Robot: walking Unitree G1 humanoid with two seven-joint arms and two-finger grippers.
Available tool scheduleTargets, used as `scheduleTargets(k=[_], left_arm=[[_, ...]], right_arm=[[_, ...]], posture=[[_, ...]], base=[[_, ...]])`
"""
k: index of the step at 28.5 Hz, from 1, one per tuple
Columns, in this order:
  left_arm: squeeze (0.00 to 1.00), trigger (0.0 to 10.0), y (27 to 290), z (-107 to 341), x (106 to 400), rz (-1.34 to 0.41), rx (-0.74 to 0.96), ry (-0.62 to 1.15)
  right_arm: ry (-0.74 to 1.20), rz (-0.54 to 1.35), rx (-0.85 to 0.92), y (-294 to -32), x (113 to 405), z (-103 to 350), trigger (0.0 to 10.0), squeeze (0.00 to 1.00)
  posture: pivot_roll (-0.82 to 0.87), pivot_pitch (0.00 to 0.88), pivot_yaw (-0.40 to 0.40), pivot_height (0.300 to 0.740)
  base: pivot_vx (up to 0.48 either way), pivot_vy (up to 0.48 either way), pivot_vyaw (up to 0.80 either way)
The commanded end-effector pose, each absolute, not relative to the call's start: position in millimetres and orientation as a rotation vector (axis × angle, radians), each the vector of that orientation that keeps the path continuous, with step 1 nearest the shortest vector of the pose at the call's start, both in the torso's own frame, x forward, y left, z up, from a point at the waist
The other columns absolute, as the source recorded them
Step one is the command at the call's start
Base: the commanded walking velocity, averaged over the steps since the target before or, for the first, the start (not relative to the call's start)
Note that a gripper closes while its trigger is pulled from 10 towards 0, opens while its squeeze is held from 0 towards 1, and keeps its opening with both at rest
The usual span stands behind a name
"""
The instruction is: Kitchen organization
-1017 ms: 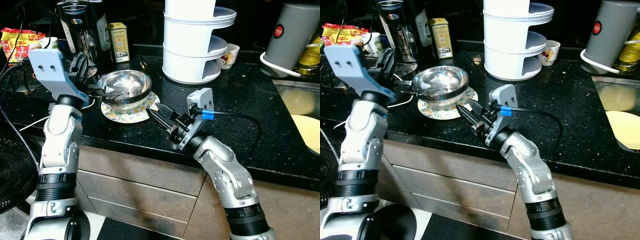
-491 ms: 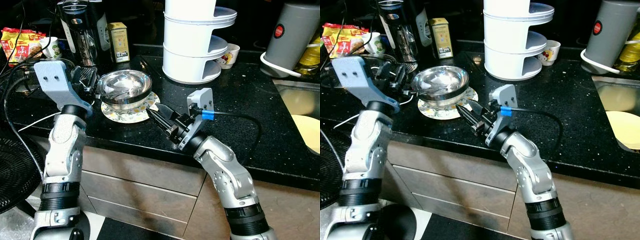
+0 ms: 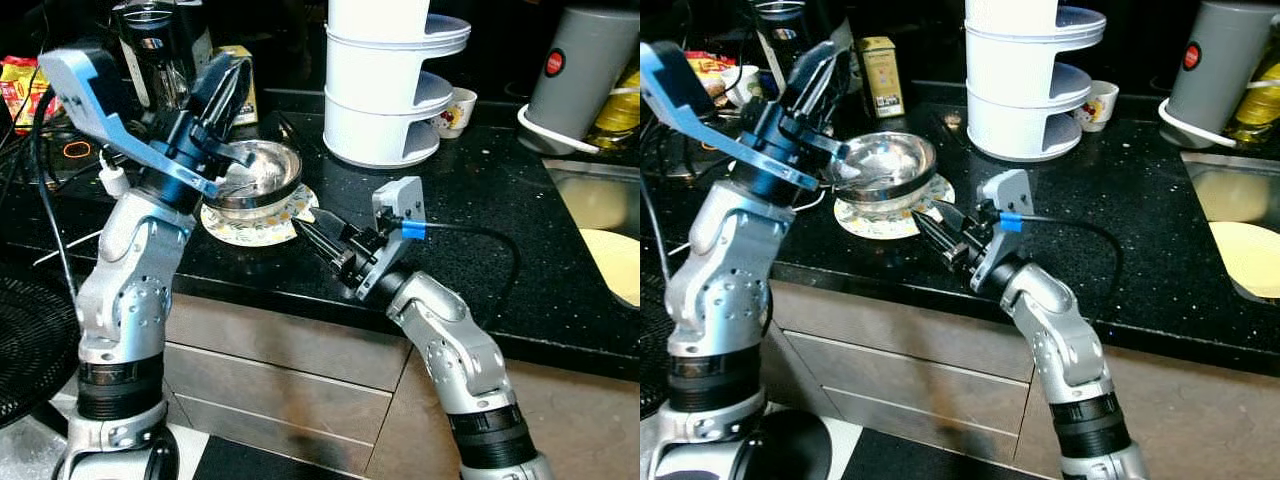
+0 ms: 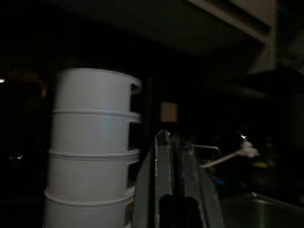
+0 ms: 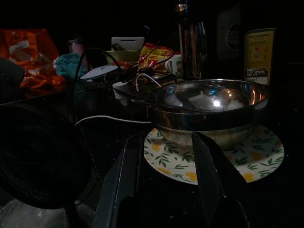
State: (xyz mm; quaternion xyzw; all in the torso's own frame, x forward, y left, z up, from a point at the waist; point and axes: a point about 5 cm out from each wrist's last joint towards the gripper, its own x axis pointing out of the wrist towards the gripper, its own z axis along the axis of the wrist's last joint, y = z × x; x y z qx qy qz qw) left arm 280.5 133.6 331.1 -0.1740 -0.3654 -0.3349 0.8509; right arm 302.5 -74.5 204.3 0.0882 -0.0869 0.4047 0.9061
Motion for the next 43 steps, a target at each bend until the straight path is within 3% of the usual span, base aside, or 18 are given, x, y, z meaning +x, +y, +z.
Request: scheduleTargets(k=[1,13,20,23,25,26,27,43], left_arm=[[0.0,0.0,131.0,339.8,276.3,-0.755,-0.337,-0.785],[0.0,0.0,124.7,361.4,257.3,-0.911,-0.303,-0.85],[0.0,0.0,119.3,378.0,238.7,-1.073,-0.362,-0.918],[0.0,0.0,119.5,380.9,221.4,-1.232,-0.4,-0.925],[0.0,7.2,120.8,379.5,217.1,-1.268,-0.37,-0.913],[0.0,7.2,120.8,379.5,217.1,-1.268,-0.37,-0.913],[0.0,10.0,121.5,378.5,215.4,-1.284,-0.356,-0.911],[0.0,10.0,124.5,369.9,192.4,-1.374,-0.329,-0.896]], right_arm=[[-0.184,0.844,0.19,-73.5,304.2,205.6,10.0,0.0],[-0.186,0.845,0.196,-73.5,304.6,205.7,10.0,0.0],[-0.186,0.846,0.202,-73.6,304.3,205.5,10.0,0.0],[-0.186,0.847,0.204,-73.5,303.6,204.9,10.0,0.0],[-0.185,0.847,0.206,-73.5,303.3,204.5,10.0,0.0],[-0.185,0.847,0.206,-73.5,303.3,204.5,10.0,0.0],[-0.185,0.848,0.206,-73.5,303.2,204.3,10.0,0.0],[-0.184,0.855,0.203,-73.2,303.2,203.4,10.0,0.0]], posture=[[0.04,0.0,-0.012,0.74],[0.04,0.0,-0.012,0.74],[0.04,0.0,-0.012,0.74],[0.03,0.0,-0.006,0.74],[0.03,0.0,-0.005,0.74],[0.03,0.0,-0.005,0.74],[0.03,0.0,-0.005,0.74],[0.03,0.0,-0.004,0.74]], base=[[0.0,0.0,0.0],[0.0,0.0,0.0],[0.0,0.0,0.0],[0.0,0.0,0.0],[0.0,0.0,0.0],[0.0,0.0,0.0],[0.0,0.0,0.0],[0.0,0.0,0.0]])
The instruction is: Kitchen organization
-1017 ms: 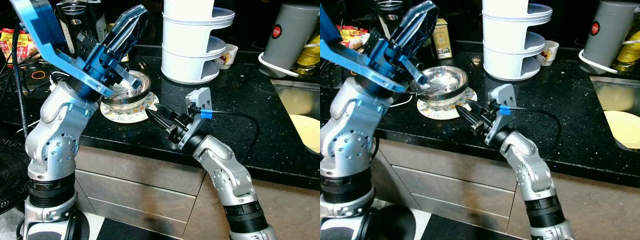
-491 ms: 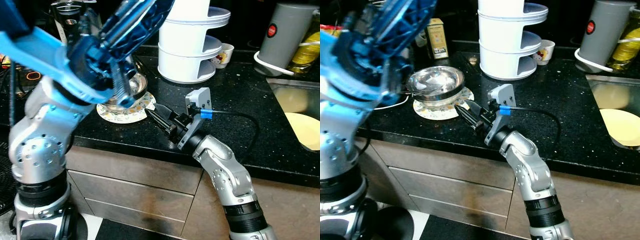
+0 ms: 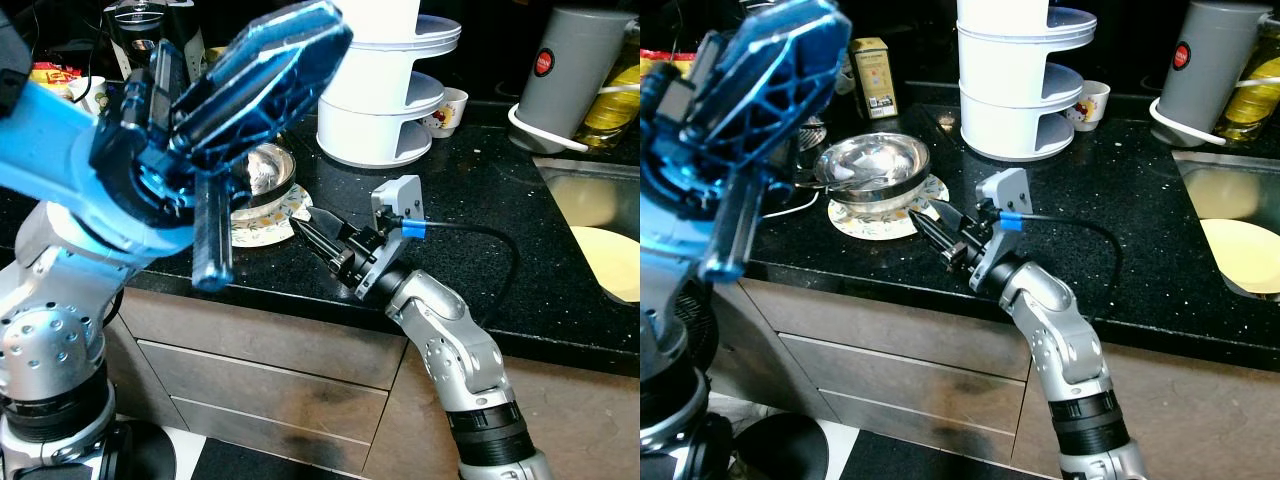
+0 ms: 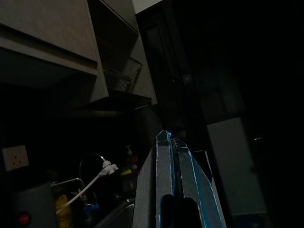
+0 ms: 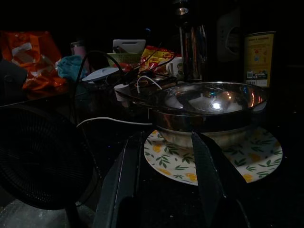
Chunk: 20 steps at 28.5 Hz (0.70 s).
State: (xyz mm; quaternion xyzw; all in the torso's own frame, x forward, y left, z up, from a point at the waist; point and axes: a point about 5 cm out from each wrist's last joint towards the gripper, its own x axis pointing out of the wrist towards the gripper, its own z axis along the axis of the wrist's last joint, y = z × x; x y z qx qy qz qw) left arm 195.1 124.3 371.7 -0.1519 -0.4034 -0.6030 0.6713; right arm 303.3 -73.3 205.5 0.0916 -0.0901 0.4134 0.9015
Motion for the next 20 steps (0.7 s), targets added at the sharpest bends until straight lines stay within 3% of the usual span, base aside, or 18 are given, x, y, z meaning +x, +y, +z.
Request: scheduleTargets(k=[1,6,10,11,13,16,20], left_arm=[[0.0,10.0,124.5,369.9,192.4,-1.374,-0.329,-0.896],[0.0,10.0,126.2,368.0,190.6,-1.363,-0.315,-0.879],[0.0,10.0,138.9,373.7,225.1,-0.981,-0.271,-0.874],[1.0,10.0,143.7,374.4,233.0,-0.893,-0.27,-0.871],[1.0,10.0,170.9,365.9,261.9,-0.524,-0.218,-0.819],[1.0,10.0,182.1,355.6,275.0,-0.372,-0.165,-0.777],[1.0,10.0,181.2,348.5,285.7,-0.323,-0.157,-0.736]], right_arm=[[-0.184,0.855,0.203,-73.2,303.2,203.4,10.0,0.0],[-0.186,0.855,0.203,-73.0,302.7,203.6,10.0,0.0],[-0.185,0.855,0.204,-72.9,302.9,203.7,10.0,0.0],[-0.185,0.855,0.205,-72.8,302.9,203.7,10.0,0.0],[-0.184,0.857,0.206,-72.4,303.1,203.9,10.0,0.0],[-0.184,0.858,0.206,-72.1,302.8,204.1,10.0,0.0],[-0.183,0.859,0.206,-71.9,302.6,204.1,10.0,0.0]], posture=[[0.03,0.0,-0.004,0.74],[0.03,0.0,0.0,0.74],[0.03,0.0,0.001,0.74],[0.03,0.0,0.001,0.74],[0.04,0.0,-0.001,0.74],[0.04,0.0,-0.002,0.74],[0.04,0.0,-0.003,0.74]], base=[[0.0,0.0,0.0],[0.0,0.0,0.0],[0.0,0.0,0.0],[0.0,0.0,0.0],[0.0,0.0,0.0],[0.0,0.0,0.0],[0.0,0.0,0.0]])
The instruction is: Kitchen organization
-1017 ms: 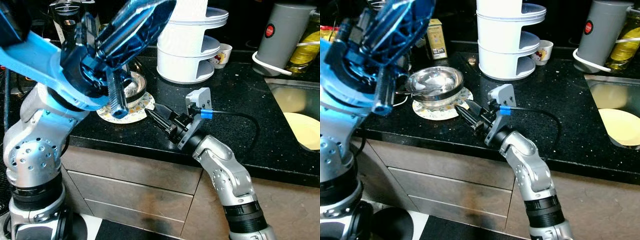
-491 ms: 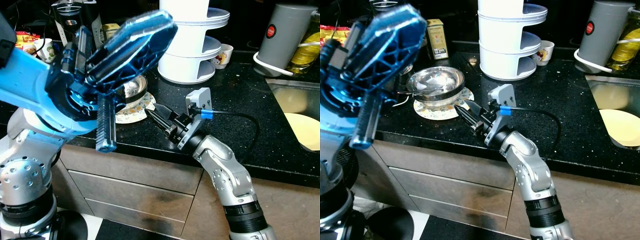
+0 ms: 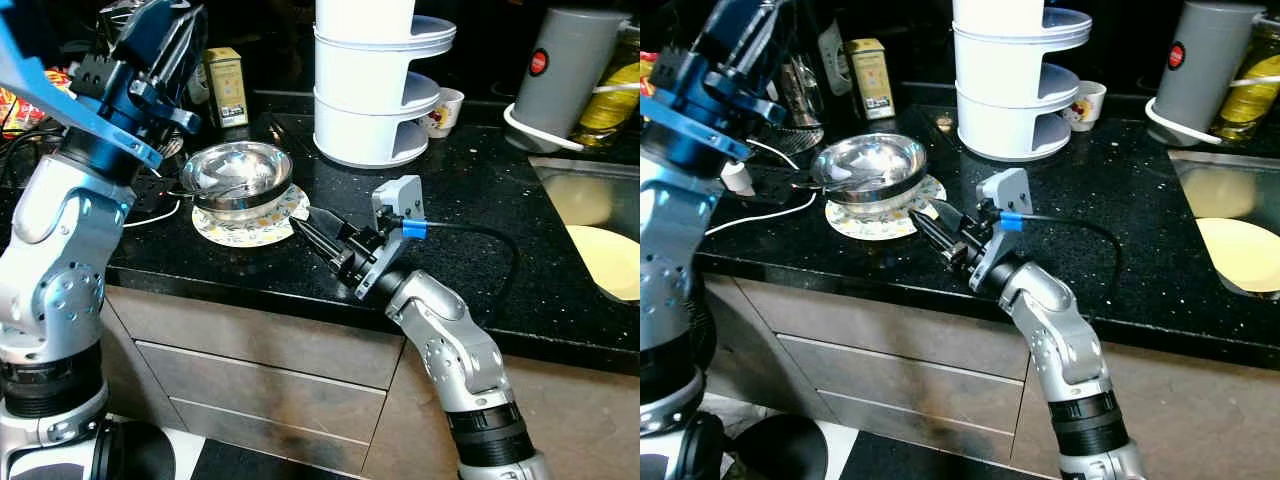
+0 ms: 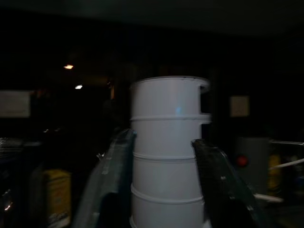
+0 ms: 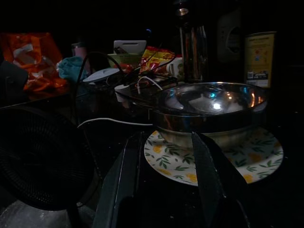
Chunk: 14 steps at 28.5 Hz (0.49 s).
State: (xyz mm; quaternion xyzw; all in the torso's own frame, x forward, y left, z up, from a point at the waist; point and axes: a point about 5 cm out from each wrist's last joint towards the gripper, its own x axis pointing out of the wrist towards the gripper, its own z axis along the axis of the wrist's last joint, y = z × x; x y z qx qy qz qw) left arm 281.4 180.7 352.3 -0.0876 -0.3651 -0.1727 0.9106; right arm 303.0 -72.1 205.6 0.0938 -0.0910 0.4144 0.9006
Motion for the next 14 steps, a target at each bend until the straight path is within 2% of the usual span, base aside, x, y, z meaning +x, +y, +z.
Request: scheduleTargets(k=[1,7,11,12,13,14], left_arm=[[1.0,10.0,181.0,344.2,289.2,-0.299,-0.157,-0.721],[1.0,10.0,186.2,316.9,301.5,-0.173,-0.16,-0.652],[1.0,10.0,191.6,292.8,309.1,-0.111,-0.219,-0.588],[0.35,10.0,193.2,282.7,312.4,-0.097,-0.217,-0.556],[0.35,10.0,193.2,282.7,312.4,-0.097,-0.217,-0.556],[0.0,10.0,195.9,272.9,315.2,-0.077,-0.211,-0.528]], right_arm=[[-0.183,0.86,0.207,-71.8,302.6,204.1,10.0,0.0],[-0.183,0.86,0.207,-71.4,302.7,204.1,10.0,0.0],[-0.182,0.86,0.205,-71.7,302.9,204.0,10.0,0.0],[-0.182,0.86,0.204,-71.9,302.9,203.8,10.0,0.0],[-0.182,0.86,0.204,-71.9,302.9,203.8,10.0,0.0],[-0.182,0.86,0.203,-71.9,302.8,203.6,10.0,0.0]], posture=[[0.04,0.0,-0.003,0.74],[0.04,0.0,-0.004,0.74],[0.04,0.0,-0.006,0.74],[0.04,0.0,-0.006,0.74],[0.04,0.0,-0.006,0.74],[0.04,0.0,-0.007,0.74]], base=[[0.0,0.0,0.0],[0.0,0.0,0.0],[0.0,0.0,0.0],[0.0,0.0,0.0],[0.0,0.0,0.0],[0.0,0.0,0.0]])
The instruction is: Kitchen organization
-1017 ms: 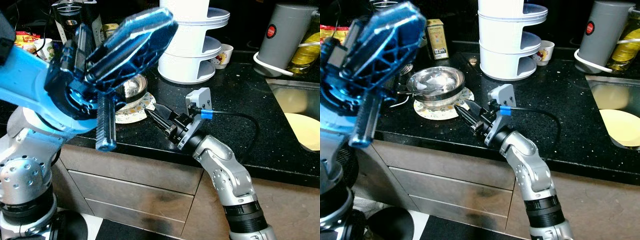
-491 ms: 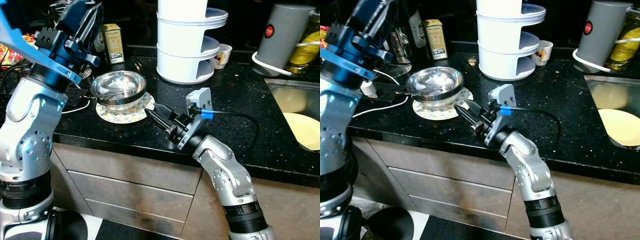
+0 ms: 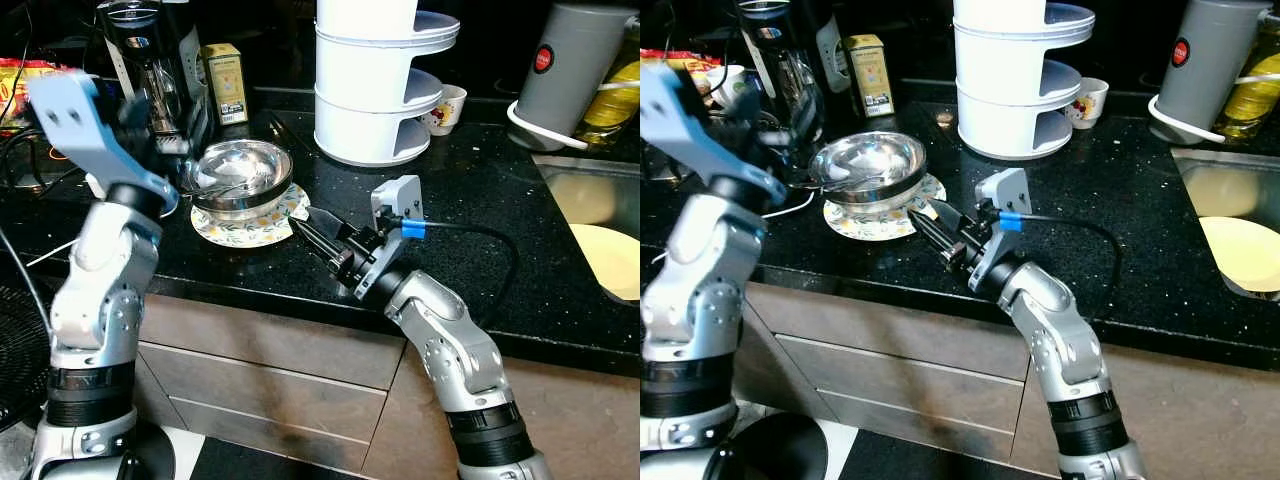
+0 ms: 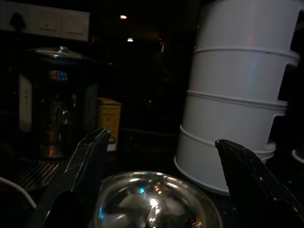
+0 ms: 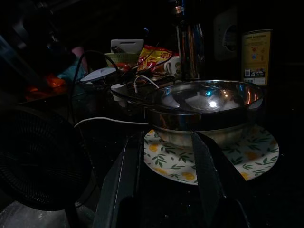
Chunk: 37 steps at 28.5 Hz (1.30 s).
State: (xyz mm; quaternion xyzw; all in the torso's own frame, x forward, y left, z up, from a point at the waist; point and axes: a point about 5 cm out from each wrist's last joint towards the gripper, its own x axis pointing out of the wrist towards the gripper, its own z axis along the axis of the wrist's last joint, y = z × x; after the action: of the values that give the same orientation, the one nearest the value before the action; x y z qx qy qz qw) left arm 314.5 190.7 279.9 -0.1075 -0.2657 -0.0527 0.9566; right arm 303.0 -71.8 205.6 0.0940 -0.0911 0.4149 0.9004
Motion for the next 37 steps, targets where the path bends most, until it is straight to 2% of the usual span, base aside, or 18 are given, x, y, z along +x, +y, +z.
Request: scheduleTargets(k=[1,9,16,37], left_arm=[[0.0,10.0,199.0,262.7,318.0,-0.056,-0.208,-0.499],[0.0,10.0,217.3,222.3,330.1,0.037,-0.184,-0.4],[0.0,10.0,226.4,213.3,335.8,0.065,-0.206,-0.386],[0.0,10.0,219.9,198.4,357.6,-0.095,-0.25,-0.36]], right_arm=[[-0.181,0.861,0.202,-72.2,302.7,203.3,10.0,0.0],[-0.18,0.863,0.194,-73.2,302.8,203.2,10.0,0.0],[-0.181,0.861,0.19,-74.4,301.8,204.2,10.0,0.0],[-0.173,0.849,0.183,-80.1,295.1,205.4,10.0,0.0]], posture=[[0.04,0.0,-0.004,0.74],[0.03,0.0,-0.008,0.74],[0.02,0.0,-0.012,0.74],[-0.02,0.0,-0.013,0.74]], base=[[0.0,0.0,0.0],[0.0,0.0,0.0],[0.0,0.0,0.0],[0.0,0.0,0.0]])
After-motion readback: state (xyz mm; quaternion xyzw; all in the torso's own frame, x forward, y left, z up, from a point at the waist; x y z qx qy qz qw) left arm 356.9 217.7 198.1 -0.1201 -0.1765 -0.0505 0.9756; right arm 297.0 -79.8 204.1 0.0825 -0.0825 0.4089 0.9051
